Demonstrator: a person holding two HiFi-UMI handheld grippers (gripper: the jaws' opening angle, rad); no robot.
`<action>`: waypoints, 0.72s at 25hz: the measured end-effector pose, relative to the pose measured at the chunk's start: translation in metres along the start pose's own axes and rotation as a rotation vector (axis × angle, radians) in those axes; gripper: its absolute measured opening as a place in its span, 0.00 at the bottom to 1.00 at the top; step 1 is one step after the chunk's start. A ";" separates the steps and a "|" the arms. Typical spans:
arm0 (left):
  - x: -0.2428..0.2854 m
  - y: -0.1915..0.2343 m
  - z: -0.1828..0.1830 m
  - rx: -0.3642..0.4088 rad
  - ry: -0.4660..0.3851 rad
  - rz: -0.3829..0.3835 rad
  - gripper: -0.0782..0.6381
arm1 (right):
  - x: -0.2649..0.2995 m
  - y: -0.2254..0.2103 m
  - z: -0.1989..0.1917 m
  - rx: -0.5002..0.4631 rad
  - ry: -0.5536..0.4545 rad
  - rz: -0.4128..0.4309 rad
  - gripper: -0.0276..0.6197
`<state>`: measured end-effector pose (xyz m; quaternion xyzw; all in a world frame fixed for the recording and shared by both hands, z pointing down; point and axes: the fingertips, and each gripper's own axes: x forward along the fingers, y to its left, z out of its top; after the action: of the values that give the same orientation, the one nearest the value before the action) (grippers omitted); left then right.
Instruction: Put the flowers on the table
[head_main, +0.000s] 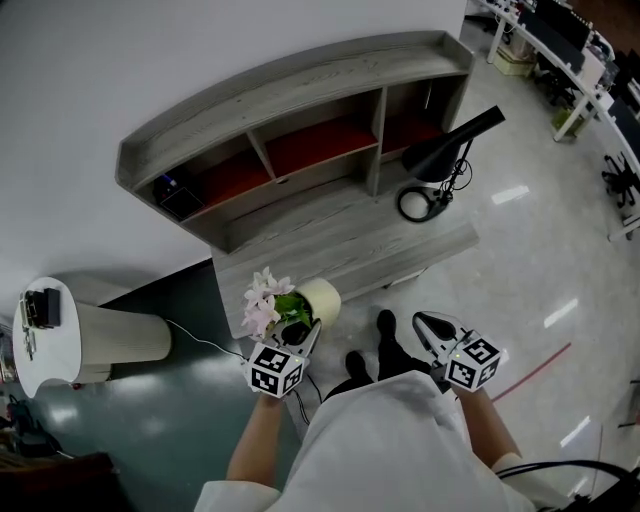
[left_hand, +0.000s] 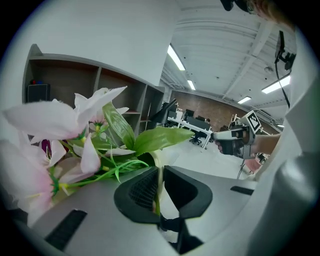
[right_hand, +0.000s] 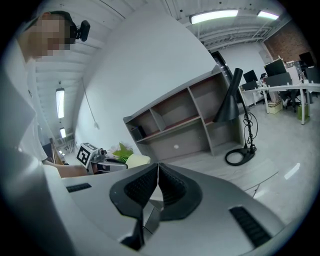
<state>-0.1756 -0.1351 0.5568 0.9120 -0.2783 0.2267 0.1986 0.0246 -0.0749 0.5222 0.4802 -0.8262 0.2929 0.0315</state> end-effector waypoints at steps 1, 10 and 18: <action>0.007 0.003 0.003 0.007 0.008 0.001 0.18 | 0.005 -0.003 0.001 0.001 0.006 0.006 0.07; 0.093 0.035 0.032 0.185 0.137 0.046 0.18 | 0.043 -0.057 0.037 -0.004 0.040 0.055 0.07; 0.186 0.062 0.059 0.325 0.262 0.069 0.18 | 0.061 -0.121 0.067 0.015 0.058 0.072 0.07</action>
<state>-0.0566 -0.2887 0.6209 0.8848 -0.2409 0.3918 0.0754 0.1055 -0.2013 0.5428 0.4416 -0.8396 0.3136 0.0411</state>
